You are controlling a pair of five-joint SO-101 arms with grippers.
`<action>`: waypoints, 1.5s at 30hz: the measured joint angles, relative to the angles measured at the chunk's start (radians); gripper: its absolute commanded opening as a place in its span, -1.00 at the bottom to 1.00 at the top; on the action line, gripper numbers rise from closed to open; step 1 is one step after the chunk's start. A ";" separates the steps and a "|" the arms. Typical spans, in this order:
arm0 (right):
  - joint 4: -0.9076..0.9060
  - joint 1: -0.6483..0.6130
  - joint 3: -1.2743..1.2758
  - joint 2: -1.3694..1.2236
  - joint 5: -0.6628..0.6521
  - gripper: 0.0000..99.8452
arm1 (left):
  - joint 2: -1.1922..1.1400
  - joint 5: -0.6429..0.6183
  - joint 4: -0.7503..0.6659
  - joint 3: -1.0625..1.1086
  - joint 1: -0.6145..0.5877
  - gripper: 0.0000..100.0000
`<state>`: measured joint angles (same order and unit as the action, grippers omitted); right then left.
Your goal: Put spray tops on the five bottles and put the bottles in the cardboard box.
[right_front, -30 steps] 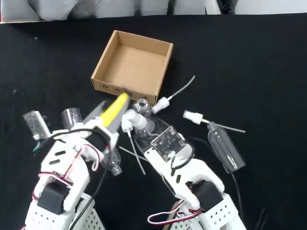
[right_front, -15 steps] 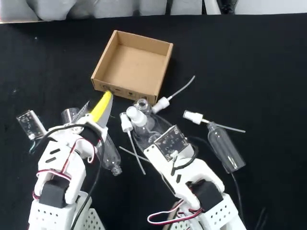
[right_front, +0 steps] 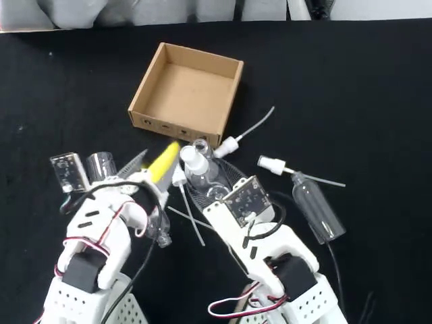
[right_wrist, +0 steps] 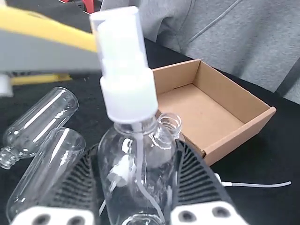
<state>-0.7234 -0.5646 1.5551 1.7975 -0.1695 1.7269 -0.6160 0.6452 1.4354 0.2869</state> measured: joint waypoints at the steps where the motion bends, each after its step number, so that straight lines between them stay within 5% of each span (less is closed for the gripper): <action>1: 0.000 0.000 0.000 0.000 0.000 -0.96 | 0.000 0.000 0.000 0.000 0.015 -0.55; 10: 0.000 0.003 0.000 0.000 0.000 -0.96 | 0.006 0.002 0.000 -0.002 0.143 -0.55; 19: 0.000 0.003 0.000 0.000 0.000 -0.96 | 0.006 0.002 0.000 -0.002 0.146 -0.55; 36: -0.005 0.020 0.000 0.000 0.000 -0.96 | 0.000 0.009 0.000 -0.041 -0.077 -0.55; 45: -0.018 0.028 0.000 0.000 0.000 -0.96 | 0.000 0.288 0.000 -0.049 -0.183 -0.80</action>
<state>-0.7419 -0.5370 1.5551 1.7975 -0.1695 1.7269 -0.3276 0.6452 1.3863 0.1043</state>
